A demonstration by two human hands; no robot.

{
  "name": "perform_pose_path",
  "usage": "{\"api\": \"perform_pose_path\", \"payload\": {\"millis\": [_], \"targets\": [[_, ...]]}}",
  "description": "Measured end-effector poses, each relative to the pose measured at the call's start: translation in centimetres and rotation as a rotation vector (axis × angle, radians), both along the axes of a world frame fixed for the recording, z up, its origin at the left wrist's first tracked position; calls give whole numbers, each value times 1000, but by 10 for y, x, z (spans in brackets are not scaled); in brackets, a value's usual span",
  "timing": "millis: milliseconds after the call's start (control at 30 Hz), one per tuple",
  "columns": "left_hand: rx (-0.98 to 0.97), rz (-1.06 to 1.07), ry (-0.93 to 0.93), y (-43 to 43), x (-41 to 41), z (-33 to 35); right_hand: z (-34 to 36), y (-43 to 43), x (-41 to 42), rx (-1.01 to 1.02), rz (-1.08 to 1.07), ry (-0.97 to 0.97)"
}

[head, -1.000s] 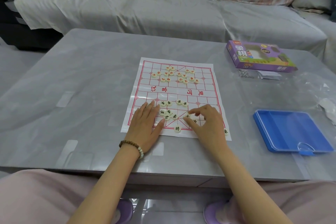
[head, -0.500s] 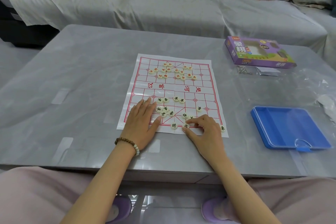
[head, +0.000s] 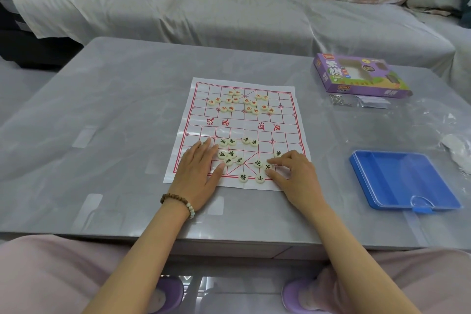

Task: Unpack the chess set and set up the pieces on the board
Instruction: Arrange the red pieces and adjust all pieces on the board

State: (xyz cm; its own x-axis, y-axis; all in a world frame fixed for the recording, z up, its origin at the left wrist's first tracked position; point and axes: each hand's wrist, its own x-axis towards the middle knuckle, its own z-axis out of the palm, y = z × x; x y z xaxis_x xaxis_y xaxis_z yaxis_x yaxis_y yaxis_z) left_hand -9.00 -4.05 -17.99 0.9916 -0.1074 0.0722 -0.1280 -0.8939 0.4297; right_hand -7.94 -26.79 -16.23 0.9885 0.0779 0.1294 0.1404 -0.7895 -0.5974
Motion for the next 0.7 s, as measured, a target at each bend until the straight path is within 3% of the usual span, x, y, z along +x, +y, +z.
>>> {"api": "perform_pose_path", "payload": {"millis": [200, 367, 700], "targets": [[-43, -7, 5, 4, 1, 1, 9, 6, -4, 23, -41, -103], [66, 13, -4, 21, -6, -1, 4, 47, -18, 19, 41, -169], [91, 24, 8, 24, -8, -6, -16, 72, -20, -67, 36, -209]]}}
